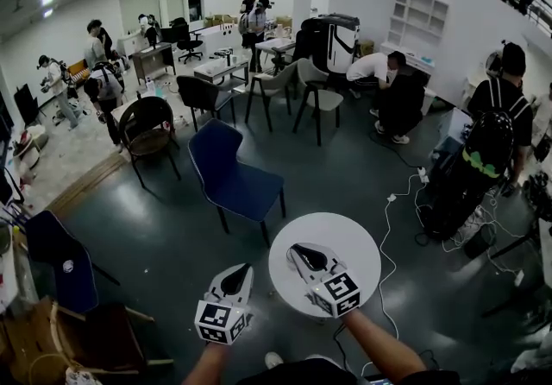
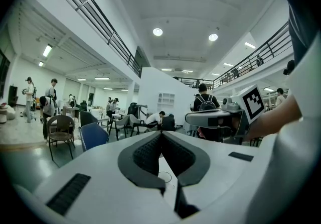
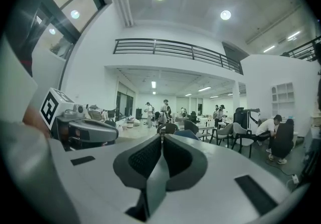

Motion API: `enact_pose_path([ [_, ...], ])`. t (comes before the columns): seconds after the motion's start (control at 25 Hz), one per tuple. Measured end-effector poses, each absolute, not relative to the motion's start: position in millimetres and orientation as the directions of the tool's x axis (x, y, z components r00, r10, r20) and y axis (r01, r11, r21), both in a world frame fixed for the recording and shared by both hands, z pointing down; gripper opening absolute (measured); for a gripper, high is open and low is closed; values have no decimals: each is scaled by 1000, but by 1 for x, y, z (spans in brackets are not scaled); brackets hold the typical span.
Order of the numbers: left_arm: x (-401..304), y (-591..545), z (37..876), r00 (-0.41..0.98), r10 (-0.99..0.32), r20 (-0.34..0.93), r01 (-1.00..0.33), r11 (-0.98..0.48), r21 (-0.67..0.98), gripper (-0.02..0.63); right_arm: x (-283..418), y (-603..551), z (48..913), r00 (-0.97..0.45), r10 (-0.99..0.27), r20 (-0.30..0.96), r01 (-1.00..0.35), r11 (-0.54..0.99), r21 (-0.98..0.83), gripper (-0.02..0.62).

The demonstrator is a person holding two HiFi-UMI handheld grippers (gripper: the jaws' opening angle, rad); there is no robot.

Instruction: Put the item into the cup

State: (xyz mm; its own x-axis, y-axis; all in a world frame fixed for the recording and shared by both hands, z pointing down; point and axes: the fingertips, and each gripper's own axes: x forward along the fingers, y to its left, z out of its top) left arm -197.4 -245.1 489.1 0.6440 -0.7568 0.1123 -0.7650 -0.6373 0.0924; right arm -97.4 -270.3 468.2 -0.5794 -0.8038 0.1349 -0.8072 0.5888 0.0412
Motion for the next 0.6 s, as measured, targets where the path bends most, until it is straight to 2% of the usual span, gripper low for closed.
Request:
enact_pose_path([
  [0.6, -153, -213, 481, 647, -754, 113, -763, -639, 100, 15, -53, -230, 454, -580, -808, 106, -810, 585, 28, 28],
])
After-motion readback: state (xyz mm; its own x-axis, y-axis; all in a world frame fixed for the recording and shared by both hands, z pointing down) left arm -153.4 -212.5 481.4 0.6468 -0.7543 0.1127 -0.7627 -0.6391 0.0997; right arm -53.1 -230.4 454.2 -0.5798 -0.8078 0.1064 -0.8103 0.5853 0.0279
